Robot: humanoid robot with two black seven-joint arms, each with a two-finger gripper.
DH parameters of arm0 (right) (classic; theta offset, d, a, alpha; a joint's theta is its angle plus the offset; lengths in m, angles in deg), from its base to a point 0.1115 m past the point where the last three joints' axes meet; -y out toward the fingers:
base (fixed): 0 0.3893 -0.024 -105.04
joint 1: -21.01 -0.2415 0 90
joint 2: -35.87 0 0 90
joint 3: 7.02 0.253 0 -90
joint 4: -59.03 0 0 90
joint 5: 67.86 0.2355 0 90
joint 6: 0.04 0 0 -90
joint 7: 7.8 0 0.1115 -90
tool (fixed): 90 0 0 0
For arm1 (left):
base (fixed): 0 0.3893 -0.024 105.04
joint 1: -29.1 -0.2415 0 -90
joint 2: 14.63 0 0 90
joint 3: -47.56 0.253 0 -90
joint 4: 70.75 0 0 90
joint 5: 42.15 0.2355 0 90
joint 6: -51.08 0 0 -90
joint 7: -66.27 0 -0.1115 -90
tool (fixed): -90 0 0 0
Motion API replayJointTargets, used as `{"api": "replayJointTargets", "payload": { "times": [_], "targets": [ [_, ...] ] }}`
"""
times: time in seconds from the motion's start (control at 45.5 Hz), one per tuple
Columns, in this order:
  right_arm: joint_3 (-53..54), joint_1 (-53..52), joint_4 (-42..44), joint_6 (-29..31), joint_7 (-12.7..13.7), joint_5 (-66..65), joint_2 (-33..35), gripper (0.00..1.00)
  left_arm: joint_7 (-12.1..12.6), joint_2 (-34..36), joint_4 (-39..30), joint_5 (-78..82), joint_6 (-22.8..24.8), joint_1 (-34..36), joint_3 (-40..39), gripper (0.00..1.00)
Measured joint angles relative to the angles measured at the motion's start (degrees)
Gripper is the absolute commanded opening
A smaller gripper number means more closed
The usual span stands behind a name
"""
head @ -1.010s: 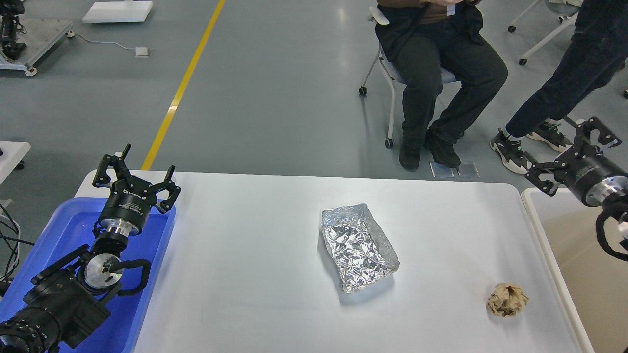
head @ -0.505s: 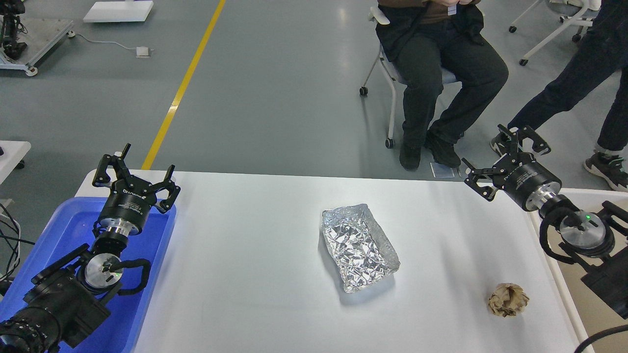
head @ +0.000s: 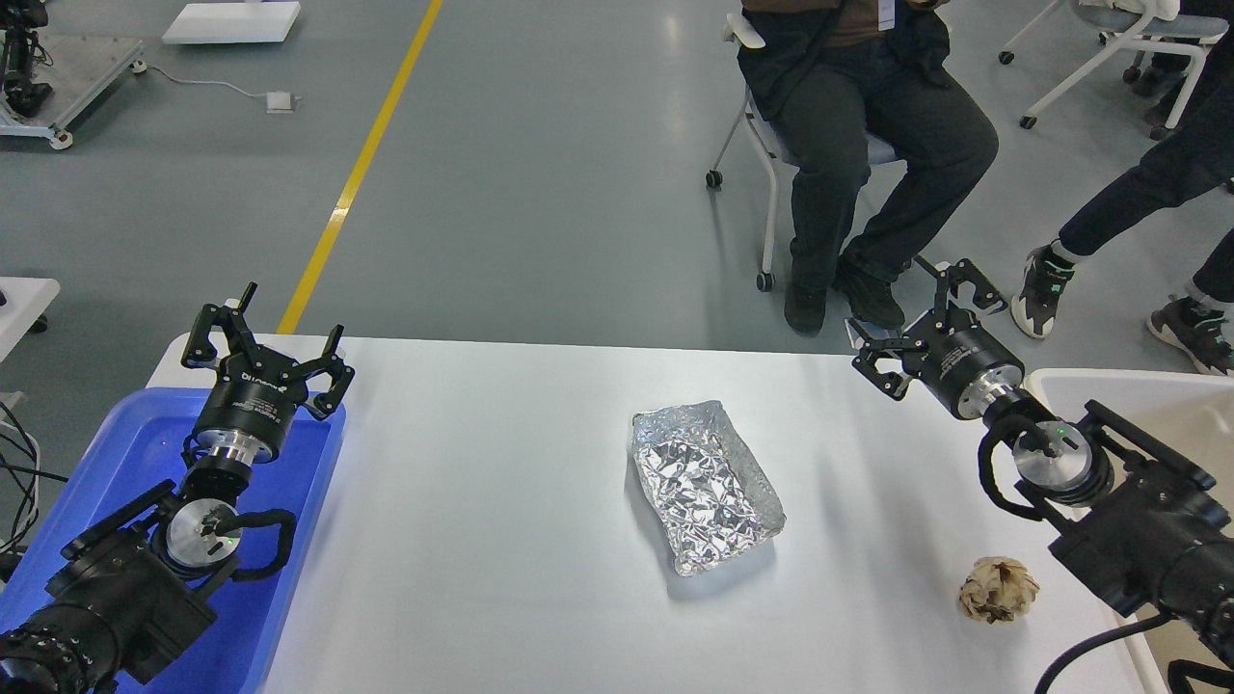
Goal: Tidy desktop
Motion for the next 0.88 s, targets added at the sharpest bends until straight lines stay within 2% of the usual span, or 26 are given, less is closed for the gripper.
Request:
{"api": "replayJointTargets", "payload": {
  "times": [0.351, 0.878],
  "targets": [
    [1.2, -0.3, 1.1, -0.2, -1.3, -1.7, -3.8, 1.0, -0.1, 0.0, 0.0, 0.0, 0.0, 0.0, 0.0, 1.0],
    [4.4, 0.1, 3.4, -0.1, -1.7, -1.9, -8.5, 1.0, -0.1, 0.0, 0.0, 0.0, 0.0, 0.0, 0.0, 1.0]
  ]
}}
